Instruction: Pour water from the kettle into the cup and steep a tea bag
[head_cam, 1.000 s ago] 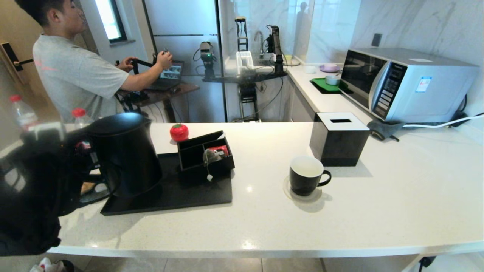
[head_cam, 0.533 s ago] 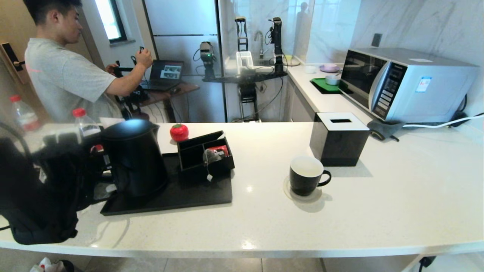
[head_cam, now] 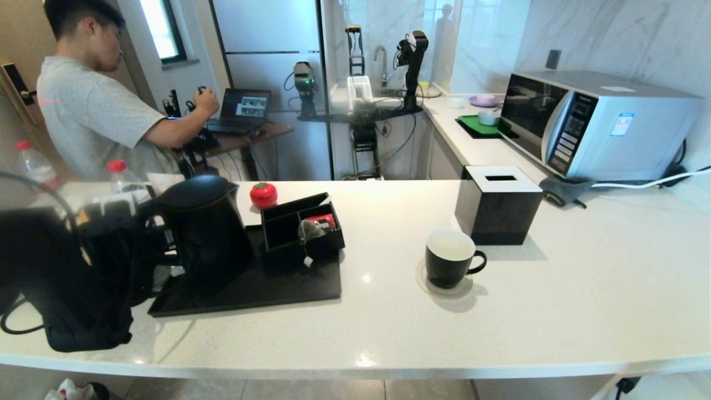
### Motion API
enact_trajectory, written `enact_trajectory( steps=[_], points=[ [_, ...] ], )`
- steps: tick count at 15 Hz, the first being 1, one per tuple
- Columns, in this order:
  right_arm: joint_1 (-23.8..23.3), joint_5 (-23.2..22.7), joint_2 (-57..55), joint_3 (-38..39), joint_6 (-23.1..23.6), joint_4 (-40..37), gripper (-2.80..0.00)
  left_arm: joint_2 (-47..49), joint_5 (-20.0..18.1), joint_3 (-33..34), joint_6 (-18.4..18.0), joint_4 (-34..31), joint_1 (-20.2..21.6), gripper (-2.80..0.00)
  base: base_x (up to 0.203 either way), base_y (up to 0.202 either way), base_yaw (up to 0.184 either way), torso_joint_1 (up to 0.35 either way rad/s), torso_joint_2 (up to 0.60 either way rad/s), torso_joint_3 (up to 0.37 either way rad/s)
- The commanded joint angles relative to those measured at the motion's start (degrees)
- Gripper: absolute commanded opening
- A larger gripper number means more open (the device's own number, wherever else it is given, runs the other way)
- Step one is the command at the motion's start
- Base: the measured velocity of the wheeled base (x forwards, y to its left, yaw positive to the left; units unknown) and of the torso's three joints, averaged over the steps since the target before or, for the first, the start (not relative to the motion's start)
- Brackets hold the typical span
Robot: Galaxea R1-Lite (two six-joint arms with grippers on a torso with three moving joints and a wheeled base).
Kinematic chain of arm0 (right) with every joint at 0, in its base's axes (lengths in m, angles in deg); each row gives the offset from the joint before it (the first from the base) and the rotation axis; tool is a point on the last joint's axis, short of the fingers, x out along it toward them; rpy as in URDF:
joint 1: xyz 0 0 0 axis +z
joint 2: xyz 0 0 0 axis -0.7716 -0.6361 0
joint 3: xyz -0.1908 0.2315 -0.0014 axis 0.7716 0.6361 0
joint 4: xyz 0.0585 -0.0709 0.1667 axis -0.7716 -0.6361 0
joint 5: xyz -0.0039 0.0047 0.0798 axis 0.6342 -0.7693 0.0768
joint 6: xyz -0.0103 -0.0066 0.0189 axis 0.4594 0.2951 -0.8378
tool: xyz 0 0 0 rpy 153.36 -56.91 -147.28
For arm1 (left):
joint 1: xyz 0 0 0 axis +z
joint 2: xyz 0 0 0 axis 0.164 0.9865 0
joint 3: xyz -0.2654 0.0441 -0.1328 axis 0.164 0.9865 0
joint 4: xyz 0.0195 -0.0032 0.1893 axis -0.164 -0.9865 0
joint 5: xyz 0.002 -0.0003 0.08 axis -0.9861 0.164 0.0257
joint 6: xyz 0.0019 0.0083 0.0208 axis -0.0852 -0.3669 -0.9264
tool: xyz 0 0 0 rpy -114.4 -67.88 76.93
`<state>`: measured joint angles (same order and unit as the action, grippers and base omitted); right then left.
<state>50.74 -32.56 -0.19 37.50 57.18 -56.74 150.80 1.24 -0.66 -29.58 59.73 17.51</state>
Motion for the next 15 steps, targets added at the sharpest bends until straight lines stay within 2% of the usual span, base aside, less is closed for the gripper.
enact_trajectory(
  steps=[1,12,13,14,15],
  points=[
    [0.0,0.0,-0.1,0.0,0.0,0.0,-2.80,1.2,0.1,-0.7,-0.2,2.4,-0.2,-2.80,0.000,0.000,0.000,0.000,0.00,0.000],
    [0.0,0.0,-0.1,0.0,0.0,0.0,-2.80,1.3,-0.9,-1.0,-0.2,2.4,-0.3,-2.80,0.000,0.000,0.000,0.000,0.00,0.000],
    [0.0,0.0,-0.1,0.0,0.0,0.0,-2.80,1.2,-0.9,-1.0,-0.1,2.4,-0.4,-1.63,0.000,0.000,0.000,0.000,0.00,0.000],
    [0.0,0.0,-0.1,0.0,0.0,0.0,-2.80,1.2,-0.9,-0.9,-0.1,2.4,-0.4,0.00,0.000,0.000,0.000,0.000,0.00,0.000],
    [0.0,0.0,-0.1,0.0,0.0,0.0,-2.80,1.1,-0.9,-0.9,-0.1,2.4,-0.4,0.00,0.000,0.000,0.000,0.000,0.00,0.000]
  ],
)
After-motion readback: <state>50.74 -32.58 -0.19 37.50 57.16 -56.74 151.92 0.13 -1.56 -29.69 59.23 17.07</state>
